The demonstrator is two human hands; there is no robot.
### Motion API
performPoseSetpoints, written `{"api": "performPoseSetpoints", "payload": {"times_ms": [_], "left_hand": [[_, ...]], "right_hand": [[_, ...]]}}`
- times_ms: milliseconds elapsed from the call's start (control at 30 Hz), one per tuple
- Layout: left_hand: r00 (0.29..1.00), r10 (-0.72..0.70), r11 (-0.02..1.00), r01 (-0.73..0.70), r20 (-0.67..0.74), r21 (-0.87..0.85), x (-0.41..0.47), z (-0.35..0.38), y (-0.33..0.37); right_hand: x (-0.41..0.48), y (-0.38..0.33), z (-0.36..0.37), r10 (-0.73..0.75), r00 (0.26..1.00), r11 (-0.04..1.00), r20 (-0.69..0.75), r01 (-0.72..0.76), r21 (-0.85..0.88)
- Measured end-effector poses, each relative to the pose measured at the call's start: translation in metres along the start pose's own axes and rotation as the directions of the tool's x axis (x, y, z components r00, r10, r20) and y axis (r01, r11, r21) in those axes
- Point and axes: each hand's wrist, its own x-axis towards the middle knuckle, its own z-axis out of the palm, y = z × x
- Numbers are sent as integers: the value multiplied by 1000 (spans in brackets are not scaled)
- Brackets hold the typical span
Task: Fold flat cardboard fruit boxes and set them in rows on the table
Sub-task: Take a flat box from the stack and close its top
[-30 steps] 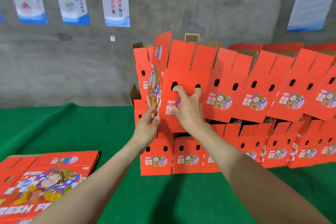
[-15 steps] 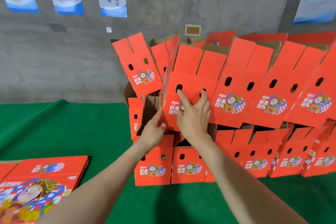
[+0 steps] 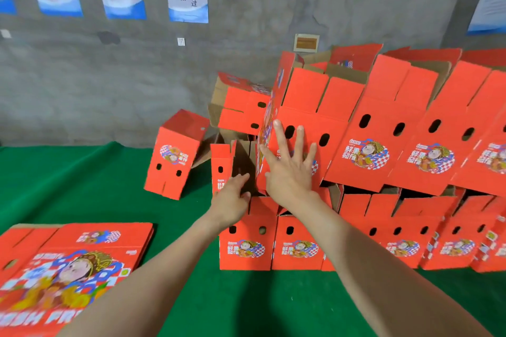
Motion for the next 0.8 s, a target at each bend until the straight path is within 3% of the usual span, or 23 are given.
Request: {"api": "performPoseSetpoints", "payload": {"times_ms": [133, 267, 533, 633, 733, 800], "left_hand": [[999, -9, 992, 3, -54, -126, -12, -12, -8], [997, -82, 961, 81, 10, -263, -21, -19, -18], [996, -75, 938, 88, 51, -334, -46, -35, -35], [997, -72, 931, 70, 9, -357, -61, -51, -47], [992, -123, 940, 104, -38, -326, -82, -71, -75], [984, -170, 938, 146, -52, -316, -100, -86, -105]], "right_hand": [[-1, -8, -8, 21, 1000, 1000, -4, -21, -18], [-2, -11, -13, 41, 996, 999, 75, -39, -30], [-8, -25, -32, 92, 980, 995, 174, -98, 22], [-11, -40, -46, 103, 993, 968, 63, -115, 225], [-27, -76, -54, -6, 994, 839, -109, 64, 540], [-48, -106, -46, -119, 990, 788, -77, 142, 600]]}}
